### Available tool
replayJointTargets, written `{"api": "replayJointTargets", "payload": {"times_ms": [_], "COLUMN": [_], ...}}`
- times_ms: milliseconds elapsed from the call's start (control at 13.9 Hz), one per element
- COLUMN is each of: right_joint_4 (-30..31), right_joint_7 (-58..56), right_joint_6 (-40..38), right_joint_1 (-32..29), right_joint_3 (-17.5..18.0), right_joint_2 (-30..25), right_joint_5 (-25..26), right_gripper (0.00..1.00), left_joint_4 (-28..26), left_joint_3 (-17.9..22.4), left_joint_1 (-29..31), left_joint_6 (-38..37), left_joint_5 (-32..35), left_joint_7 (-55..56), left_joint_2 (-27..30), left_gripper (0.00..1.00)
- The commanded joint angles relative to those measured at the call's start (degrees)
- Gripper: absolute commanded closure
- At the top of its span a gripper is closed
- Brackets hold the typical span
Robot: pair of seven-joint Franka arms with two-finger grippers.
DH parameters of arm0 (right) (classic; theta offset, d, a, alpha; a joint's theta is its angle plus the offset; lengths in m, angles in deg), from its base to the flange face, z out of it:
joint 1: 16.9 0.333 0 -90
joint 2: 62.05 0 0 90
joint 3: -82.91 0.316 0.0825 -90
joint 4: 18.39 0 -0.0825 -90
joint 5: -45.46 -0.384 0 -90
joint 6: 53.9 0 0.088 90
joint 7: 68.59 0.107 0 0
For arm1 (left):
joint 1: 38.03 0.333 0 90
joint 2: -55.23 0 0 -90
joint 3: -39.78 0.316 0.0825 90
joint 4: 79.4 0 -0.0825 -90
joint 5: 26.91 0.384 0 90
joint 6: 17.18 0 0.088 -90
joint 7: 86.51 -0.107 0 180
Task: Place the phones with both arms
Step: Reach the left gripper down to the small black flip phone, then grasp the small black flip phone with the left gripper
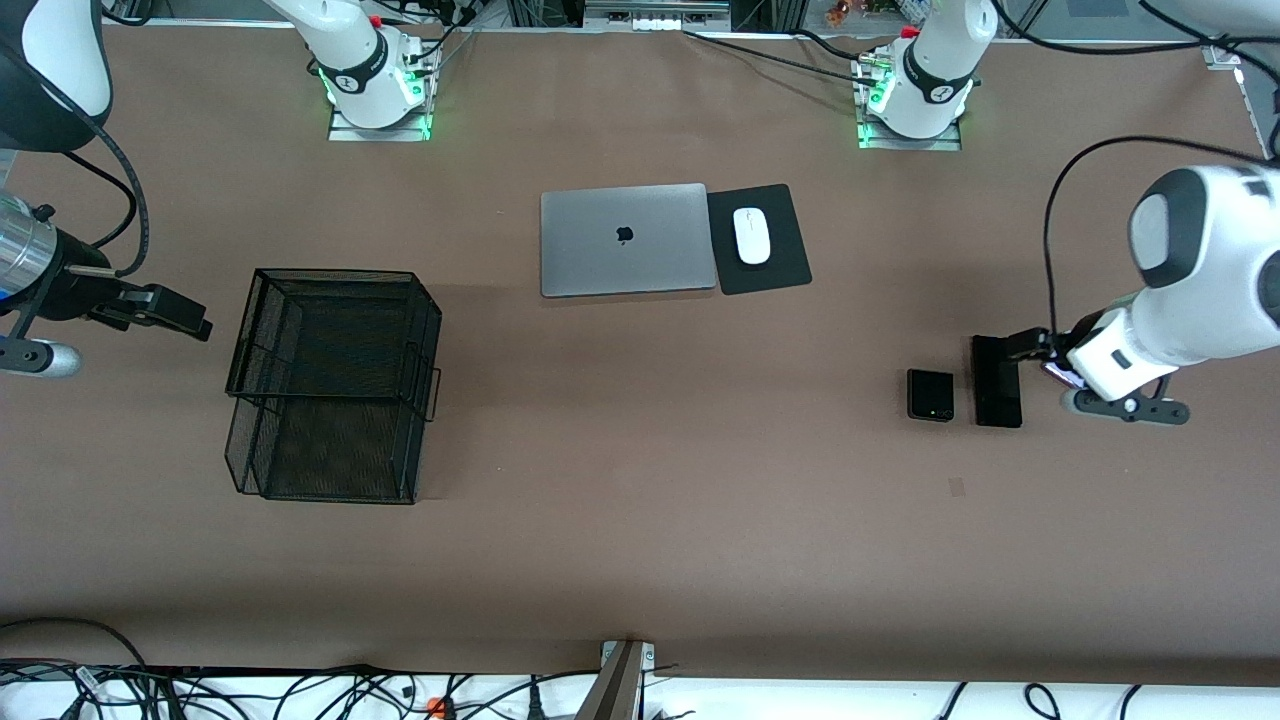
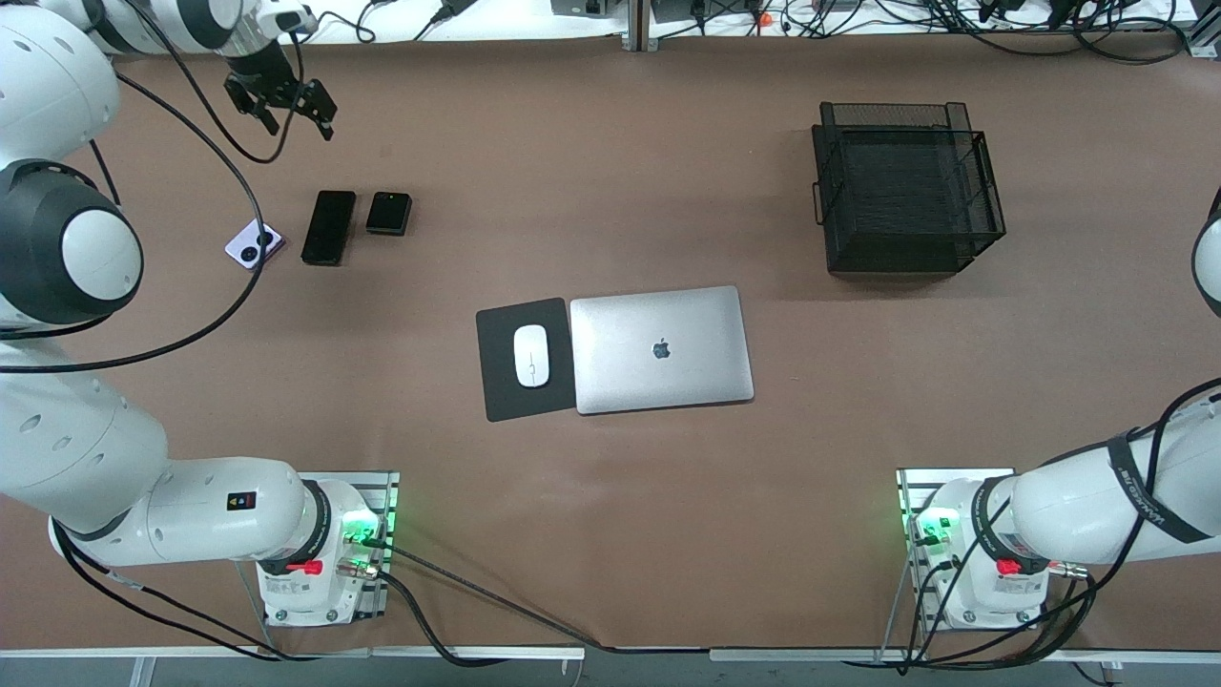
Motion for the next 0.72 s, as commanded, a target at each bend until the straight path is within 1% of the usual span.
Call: {"api": "replayJointTargets", "payload": {"times_ms": [0,215,359,646], "right_joint_4": [0.0,0.0,0.0,0.0], "right_joint_7": [-1.0,-1.0,-1.0,-1.0], "right_joint_6": [-0.4,-0.4,-0.4,-0.4], "right_joint_1": [-0.5,-0.5,-0.5,-0.5], "right_joint_3": [0.1,0.1,0.1,0.1], "right_joint_2": [-0.5,-0.5,-0.5,-0.5], "right_joint_5": [-0.4,-0.4,-0.4,-0.4], "right_gripper": [0.0,0.0,0.0,0.0], "left_joint_4": [-7.3,-10.5,-11.7,-15.0], "left_joint_3": [-0.1,-0.2,-0.2,-0.2], "left_joint_1": [-0.2,-2.2,-3.7,-4.8], "left_joint_6": [10.2,17.8,20.9,28.2], "left_joint_5": [-1.2,-1.3,-1.3,-1.3], "left_joint_7": [1.2,7.2,9.9,11.7], "left_joint_2": [-0.4,-3.7,-5.4,-7.5], "left_gripper": [0.0,0.0,0.0,0.0]}}
